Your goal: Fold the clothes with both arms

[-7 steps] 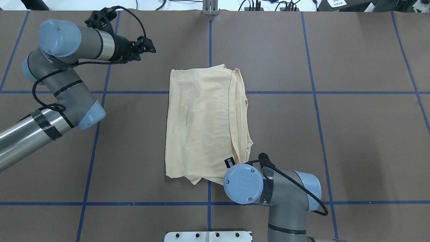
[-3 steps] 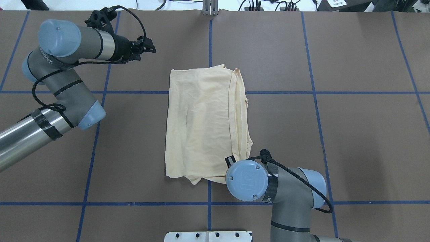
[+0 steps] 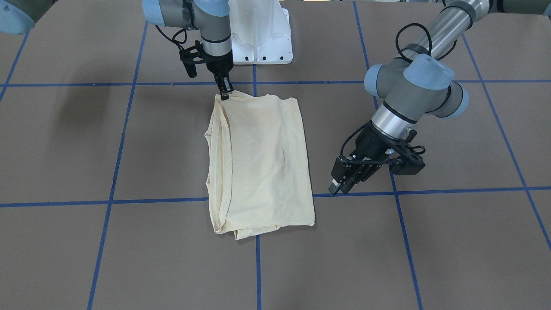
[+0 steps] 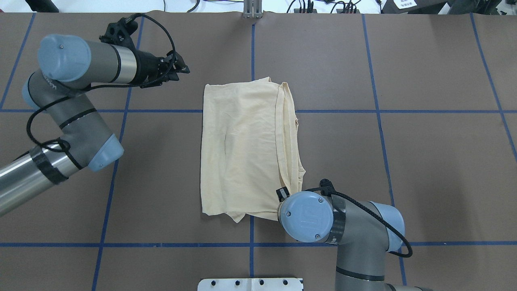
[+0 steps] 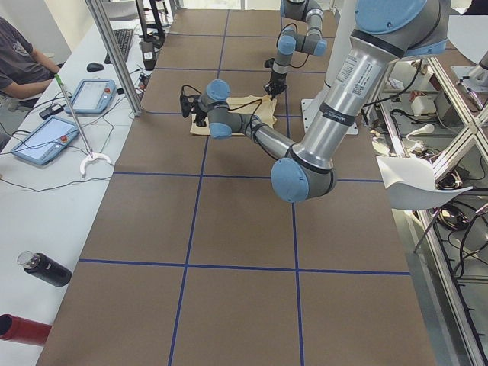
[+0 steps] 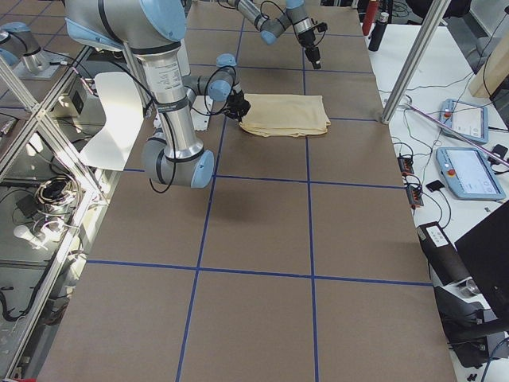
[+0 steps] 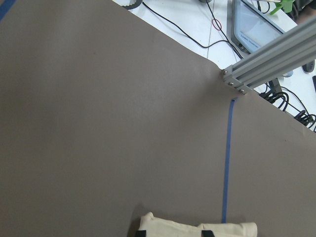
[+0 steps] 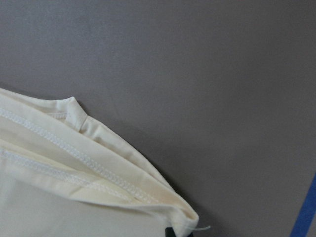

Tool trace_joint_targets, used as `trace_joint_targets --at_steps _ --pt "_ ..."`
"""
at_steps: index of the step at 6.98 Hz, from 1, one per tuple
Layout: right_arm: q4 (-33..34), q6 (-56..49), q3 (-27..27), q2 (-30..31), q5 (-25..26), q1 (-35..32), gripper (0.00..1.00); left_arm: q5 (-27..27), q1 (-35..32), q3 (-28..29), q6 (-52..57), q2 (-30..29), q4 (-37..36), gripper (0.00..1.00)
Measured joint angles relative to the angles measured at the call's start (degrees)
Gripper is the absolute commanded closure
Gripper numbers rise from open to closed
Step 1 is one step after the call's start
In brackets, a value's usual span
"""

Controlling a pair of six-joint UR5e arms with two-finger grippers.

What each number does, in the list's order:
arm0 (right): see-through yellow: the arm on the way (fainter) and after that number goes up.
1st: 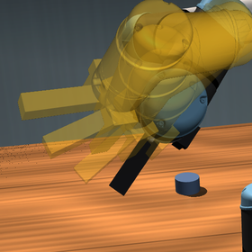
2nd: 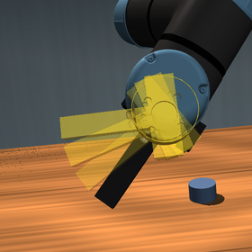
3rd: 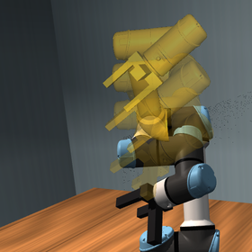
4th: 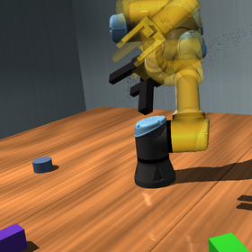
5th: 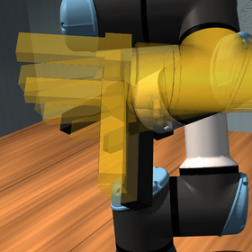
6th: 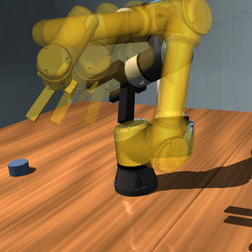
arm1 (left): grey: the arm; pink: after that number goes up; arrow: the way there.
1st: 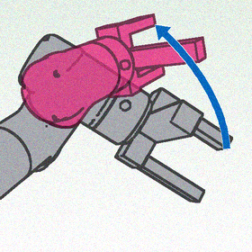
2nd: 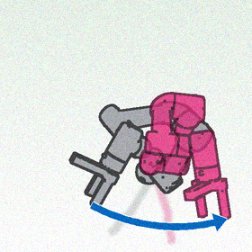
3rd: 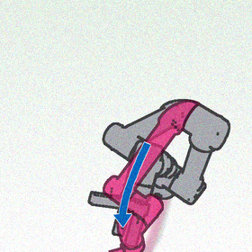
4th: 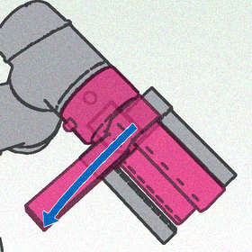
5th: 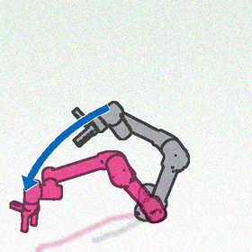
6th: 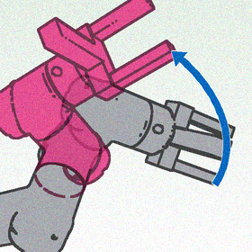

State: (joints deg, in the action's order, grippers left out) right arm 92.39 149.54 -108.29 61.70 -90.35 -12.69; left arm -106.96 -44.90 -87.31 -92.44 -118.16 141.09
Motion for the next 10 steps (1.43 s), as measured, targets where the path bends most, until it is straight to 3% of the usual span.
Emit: trace_joint_targets --at_steps 1,2,3,4,7,8,10 --pt "0.04 -0.02 -0.66 0.48 -0.06 0.04 1.0 0.69 2.94 -5.29 -4.68 3.81 -0.22 0.02" --pt "0.06 -0.05 -0.92 0.75 -0.1 0.06 1.0 2.38 6.59 -9.28 -9.71 7.22 -0.38 0.2" --pt "0.07 -0.09 -1.04 0.87 -0.12 0.03 1.0 4.18 10.76 -11.51 -12.16 9.32 -0.56 0.15" --pt "0.07 -0.11 -1.15 0.9 -0.11 -0.01 1.0 5.12 14.57 -12.75 -12.61 10.23 -0.73 0.0" --pt "0.07 -0.12 -1.21 0.96 -0.11 -0.16 1.0 9.74 23.8 -17.62 -19.49 13.95 -4.7 0.0" --pt "0.07 -0.12 -1.21 0.96 -0.1 -0.2 1.0 10.4 25.76 -18.04 -21.07 13.62 -7.63 0.04" --pt "0.07 -0.12 -1.32 0.97 -0.09 -0.22 1.0 10.76 28.76 -17.55 -22.76 11.69 -11.63 0.24"
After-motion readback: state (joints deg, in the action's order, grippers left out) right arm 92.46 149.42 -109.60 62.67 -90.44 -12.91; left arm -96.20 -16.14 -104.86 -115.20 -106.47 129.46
